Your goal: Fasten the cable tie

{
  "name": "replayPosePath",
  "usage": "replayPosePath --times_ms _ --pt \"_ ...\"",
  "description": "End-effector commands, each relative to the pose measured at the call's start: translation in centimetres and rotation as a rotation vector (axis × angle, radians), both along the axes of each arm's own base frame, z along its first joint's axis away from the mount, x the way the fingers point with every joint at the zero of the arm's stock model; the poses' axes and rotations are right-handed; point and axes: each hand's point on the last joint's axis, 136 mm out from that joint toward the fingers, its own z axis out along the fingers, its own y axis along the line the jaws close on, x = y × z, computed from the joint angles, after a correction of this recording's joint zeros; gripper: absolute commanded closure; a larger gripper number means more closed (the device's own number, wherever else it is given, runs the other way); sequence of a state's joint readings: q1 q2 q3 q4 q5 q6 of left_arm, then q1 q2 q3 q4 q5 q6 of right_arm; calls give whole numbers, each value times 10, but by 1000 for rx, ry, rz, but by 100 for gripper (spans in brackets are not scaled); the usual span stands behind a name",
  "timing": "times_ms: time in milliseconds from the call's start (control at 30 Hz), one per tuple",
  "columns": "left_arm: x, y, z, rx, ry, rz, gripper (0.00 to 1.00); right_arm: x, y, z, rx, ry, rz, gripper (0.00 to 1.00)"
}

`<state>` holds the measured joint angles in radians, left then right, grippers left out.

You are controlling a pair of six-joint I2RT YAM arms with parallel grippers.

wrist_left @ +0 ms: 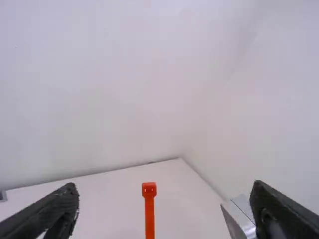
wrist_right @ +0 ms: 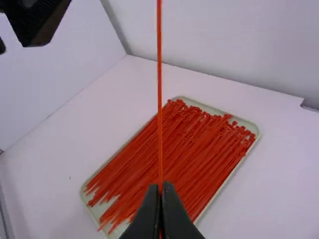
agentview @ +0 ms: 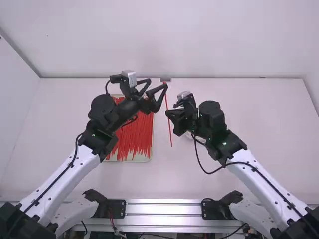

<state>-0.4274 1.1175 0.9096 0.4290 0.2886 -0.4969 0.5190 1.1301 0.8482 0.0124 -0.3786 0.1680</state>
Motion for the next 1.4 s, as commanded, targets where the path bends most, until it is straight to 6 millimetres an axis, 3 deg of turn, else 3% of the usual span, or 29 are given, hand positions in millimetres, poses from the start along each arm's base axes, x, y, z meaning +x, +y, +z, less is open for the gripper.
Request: replayPosePath --times_ms 0,33,233,433,633,1000,1167,1367 --pt "-5 -3 14 34 -79 -15 4 0 -1 13 19 -31 61 100" --pt "-7 -4 15 62 -109 -18 0 2 -5 14 27 -32 68 100" --pt "-16 -1 24 154 -183 -10 1 10 -27 21 66 -43 91 100" --pt "-9 19 35 225 -142 31 1 14 -46 38 128 -84 131 100" --pt "-21 22 51 321 -204 -130 1 15 -52 55 160 -163 169 100" --pt "-55 10 63 319 -385 -577 1 -3 -32 84 194 -312 300 100" --pt "-61 3 62 291 -414 -694 1 -23 -18 91 207 -370 418 100" --pt "-61 1 67 234 -352 -746 1 -30 -15 95 220 -382 455 100"
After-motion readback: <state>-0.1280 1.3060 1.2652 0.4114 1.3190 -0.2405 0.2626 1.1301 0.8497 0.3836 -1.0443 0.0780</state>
